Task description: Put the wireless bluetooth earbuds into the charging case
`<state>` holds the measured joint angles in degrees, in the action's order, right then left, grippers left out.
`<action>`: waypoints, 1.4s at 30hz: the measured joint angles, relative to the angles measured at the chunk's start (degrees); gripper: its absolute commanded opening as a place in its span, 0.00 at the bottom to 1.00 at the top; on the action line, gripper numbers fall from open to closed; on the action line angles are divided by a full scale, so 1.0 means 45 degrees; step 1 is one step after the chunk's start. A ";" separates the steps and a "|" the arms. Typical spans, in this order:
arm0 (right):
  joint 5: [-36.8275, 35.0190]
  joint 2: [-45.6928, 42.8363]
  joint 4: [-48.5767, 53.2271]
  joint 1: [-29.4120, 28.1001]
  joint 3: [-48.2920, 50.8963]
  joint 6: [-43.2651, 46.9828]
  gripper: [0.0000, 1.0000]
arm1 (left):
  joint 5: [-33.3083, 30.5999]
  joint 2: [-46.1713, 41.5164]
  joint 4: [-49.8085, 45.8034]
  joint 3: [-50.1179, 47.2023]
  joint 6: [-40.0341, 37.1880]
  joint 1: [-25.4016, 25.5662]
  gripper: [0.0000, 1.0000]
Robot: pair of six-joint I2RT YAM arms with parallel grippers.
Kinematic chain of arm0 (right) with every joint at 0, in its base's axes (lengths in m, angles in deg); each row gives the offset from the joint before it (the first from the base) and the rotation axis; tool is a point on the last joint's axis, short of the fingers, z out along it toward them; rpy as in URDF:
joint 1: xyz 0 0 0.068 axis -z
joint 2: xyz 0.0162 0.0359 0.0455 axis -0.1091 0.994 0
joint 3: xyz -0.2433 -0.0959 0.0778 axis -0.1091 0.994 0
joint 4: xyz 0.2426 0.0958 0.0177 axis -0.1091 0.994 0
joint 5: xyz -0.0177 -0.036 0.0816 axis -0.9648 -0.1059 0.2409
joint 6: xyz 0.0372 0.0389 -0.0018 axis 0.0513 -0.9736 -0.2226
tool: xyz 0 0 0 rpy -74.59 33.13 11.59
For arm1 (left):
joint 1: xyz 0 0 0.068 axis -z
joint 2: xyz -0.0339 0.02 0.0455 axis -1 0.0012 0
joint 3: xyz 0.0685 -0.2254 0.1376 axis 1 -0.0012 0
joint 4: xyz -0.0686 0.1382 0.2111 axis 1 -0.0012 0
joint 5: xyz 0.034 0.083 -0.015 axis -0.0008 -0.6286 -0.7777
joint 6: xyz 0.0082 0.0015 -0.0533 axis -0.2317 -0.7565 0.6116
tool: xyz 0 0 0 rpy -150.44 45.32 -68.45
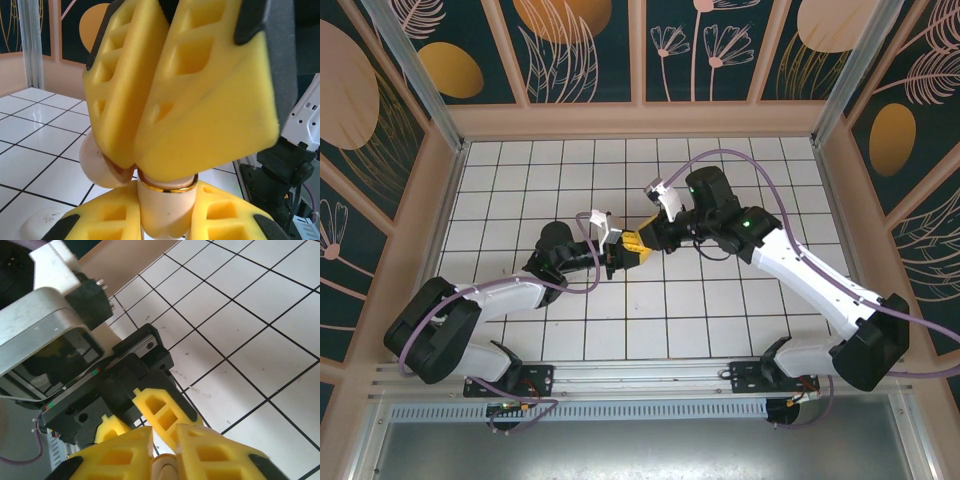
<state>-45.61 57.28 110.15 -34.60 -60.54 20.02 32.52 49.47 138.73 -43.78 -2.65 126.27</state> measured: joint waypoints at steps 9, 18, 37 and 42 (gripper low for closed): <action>0.0136 -0.1224 -0.0092 0.0311 0.0015 -0.0121 0.40 | 0.0068 0.0000 0.0238 0.0097 -0.0126 0.0000 0.04; 0.1064 -0.1977 -0.0724 0.1851 0.0661 -0.0933 0.61 | 0.0568 -0.0015 0.0695 0.0092 -0.0223 0.0000 0.04; 0.4284 -0.1967 -0.1671 0.2011 0.1617 -0.1705 0.55 | -0.0262 -0.0204 0.0228 0.0097 -0.0267 0.0024 0.05; 0.2395 -0.2735 -0.1739 0.2939 0.1909 -0.2516 0.55 | -0.1122 -0.0015 -0.0738 0.0447 0.0539 0.0024 0.05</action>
<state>-34.83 44.97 102.32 -21.37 -51.95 8.70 27.47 49.41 135.41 -41.77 -0.22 126.38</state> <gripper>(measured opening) 0.548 0.165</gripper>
